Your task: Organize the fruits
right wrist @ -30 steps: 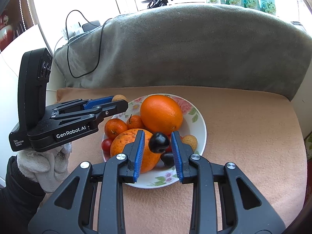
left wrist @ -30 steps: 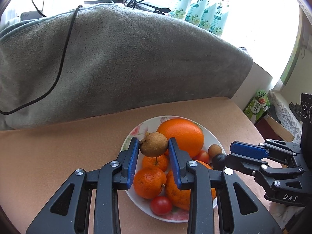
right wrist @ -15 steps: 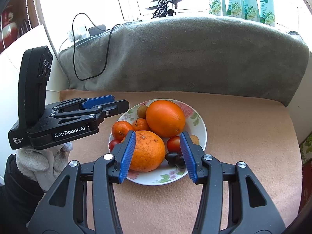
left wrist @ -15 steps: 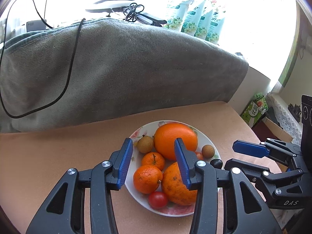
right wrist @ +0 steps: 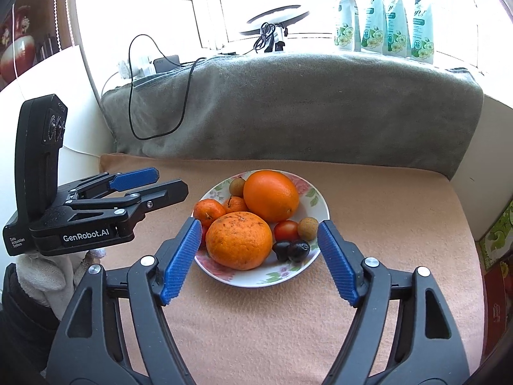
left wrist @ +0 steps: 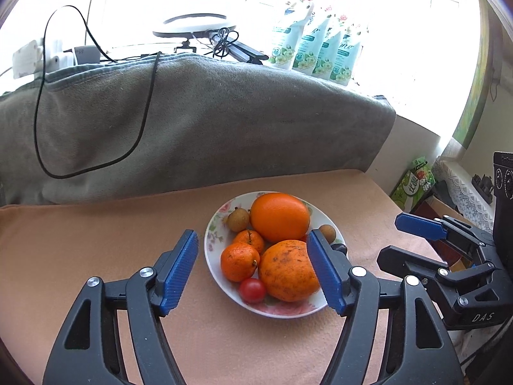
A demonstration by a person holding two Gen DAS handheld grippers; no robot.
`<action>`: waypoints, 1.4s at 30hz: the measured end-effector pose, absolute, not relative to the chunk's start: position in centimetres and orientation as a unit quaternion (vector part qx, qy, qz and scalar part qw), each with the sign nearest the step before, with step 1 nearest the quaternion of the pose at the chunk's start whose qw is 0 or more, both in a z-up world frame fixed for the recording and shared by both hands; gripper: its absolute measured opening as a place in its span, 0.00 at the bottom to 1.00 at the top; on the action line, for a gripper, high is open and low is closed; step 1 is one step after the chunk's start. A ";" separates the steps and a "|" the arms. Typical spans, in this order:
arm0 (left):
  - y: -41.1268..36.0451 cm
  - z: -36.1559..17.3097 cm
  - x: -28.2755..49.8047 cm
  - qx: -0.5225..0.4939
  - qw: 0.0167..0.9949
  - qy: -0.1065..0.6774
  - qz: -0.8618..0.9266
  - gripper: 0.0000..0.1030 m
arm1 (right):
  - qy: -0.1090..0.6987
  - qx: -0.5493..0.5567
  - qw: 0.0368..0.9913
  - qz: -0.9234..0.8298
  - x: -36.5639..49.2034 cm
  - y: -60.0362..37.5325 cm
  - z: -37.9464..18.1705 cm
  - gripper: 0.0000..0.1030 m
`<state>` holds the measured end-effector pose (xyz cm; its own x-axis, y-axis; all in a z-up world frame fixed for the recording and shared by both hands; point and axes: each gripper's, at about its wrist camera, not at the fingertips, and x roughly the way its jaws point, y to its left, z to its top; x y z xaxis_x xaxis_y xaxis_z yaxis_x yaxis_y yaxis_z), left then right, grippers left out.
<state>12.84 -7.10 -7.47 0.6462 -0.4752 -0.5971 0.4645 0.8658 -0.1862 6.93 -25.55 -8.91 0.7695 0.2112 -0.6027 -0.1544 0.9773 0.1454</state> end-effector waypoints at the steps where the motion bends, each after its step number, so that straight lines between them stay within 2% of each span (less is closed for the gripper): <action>1: -6.9 -7.4 12.5 -0.008 0.908 0.331 -0.257 0.71 | 0.323 0.045 0.940 0.095 6.7 -25.6 -8.8 0.77; 4: -6.2 -7.5 11.4 -0.017 0.910 0.332 -0.250 0.77 | 0.319 0.051 0.942 0.090 5.9 -25.7 -8.7 0.81; 20: -4.4 -7.9 6.3 0.000 0.926 0.325 -0.191 0.78 | 0.309 0.065 0.947 0.054 3.0 -26.1 -9.5 0.81; 42: -4.8 -8.0 4.3 0.022 0.929 0.328 -0.171 0.80 | 0.307 0.064 0.949 0.044 2.2 -25.7 -9.9 0.82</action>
